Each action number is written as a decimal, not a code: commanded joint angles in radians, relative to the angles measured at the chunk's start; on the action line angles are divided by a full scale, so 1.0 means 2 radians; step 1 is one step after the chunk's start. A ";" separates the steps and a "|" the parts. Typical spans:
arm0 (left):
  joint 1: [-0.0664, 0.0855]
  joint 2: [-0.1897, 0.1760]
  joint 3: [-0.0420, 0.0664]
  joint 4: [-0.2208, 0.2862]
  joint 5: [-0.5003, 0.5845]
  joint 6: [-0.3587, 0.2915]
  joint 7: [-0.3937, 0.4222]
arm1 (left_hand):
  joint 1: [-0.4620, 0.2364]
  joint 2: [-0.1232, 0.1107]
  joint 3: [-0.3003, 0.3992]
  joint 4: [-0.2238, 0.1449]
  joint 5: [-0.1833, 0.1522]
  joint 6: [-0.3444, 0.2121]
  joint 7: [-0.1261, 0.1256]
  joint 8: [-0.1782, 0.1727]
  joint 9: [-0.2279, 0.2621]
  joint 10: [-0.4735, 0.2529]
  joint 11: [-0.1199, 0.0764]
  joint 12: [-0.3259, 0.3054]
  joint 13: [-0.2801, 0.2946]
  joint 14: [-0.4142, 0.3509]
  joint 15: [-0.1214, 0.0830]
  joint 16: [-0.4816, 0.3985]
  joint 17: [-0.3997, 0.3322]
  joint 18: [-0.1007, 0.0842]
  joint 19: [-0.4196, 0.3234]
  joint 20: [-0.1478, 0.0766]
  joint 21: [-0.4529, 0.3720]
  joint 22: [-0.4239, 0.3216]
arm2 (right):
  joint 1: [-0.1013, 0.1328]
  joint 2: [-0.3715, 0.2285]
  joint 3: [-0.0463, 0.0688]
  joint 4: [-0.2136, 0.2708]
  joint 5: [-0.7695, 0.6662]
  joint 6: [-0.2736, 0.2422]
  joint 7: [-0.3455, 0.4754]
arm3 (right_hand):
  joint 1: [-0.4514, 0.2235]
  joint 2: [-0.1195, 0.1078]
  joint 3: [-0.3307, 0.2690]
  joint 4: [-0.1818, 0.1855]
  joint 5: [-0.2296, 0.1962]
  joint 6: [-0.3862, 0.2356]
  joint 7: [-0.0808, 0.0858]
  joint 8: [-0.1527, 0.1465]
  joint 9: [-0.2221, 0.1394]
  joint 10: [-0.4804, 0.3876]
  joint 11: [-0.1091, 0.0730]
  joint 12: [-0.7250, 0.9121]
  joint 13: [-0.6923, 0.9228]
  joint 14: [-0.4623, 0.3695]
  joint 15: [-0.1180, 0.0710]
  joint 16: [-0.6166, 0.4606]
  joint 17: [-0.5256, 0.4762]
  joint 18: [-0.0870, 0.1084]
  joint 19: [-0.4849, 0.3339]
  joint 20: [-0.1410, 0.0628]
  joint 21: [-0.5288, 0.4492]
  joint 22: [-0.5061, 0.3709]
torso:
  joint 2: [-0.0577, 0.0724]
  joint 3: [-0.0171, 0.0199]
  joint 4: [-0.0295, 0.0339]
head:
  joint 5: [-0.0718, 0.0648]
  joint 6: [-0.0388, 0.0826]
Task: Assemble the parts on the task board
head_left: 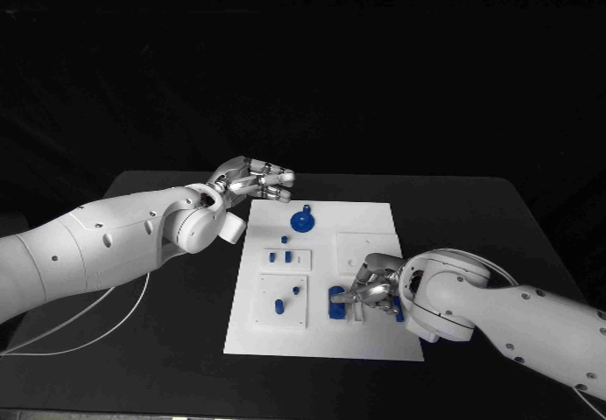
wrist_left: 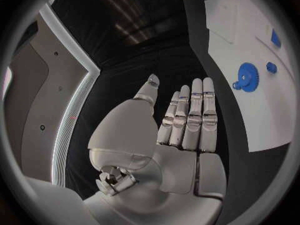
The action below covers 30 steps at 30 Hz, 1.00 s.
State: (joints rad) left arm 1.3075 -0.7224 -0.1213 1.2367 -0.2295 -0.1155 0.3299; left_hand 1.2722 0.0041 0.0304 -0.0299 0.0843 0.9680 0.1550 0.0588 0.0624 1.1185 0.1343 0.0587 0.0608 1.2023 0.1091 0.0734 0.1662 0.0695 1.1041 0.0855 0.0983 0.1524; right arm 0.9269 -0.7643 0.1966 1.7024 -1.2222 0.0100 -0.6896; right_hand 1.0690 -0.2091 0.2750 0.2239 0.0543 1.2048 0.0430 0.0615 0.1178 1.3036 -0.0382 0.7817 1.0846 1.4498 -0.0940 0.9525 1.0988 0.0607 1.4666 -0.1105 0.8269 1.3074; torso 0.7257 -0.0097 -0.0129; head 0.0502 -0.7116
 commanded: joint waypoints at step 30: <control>0.000 -0.002 0.000 0.001 -0.002 0.008 0.004 | 0.000 0.004 -0.001 0.002 0.003 -0.003 -0.001 0.001 -0.001 -0.003 -0.001 0.000 0.000 -0.004 -0.001 -0.003 -0.001 -0.002 0.001 0.003 -0.001 -0.001 | -0.003 -0.027 0.005 0.027 0.032 0.023 0.035 | 0.075 0.058 -0.129 -0.115 0.065 0.030 -0.013 0.001 0.119 0.015 -0.009 0.012 0.005 0.003 -0.007 -0.003 -0.007 -0.007 0.010 -0.009 0.008 0.055 | 0.000 -0.0002 -0.0008 | 0.001 0.000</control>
State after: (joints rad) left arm 1.3075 -0.7273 -0.1215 1.2367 -0.2311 -0.1135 0.3296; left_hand 1.2722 0.0041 0.0304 -0.0299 0.0843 0.9680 0.1550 0.0588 0.0624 1.1185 0.1343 0.0587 0.0608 1.2023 0.1090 0.0733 0.1662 0.0694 1.1041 0.0855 0.0983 0.1514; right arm 0.9220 -0.8189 0.2063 1.7545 -1.1531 0.0191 -0.6274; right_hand 1.2087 -0.0896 0.0102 -0.0034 0.1881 1.2588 0.0142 0.0618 0.3532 1.3280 -0.0554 0.8020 1.0922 1.4566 -0.1006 0.9458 1.0851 0.0609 1.4668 -0.1179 0.8376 1.3081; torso 0.7254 -0.0097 -0.0147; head 0.0536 -0.7108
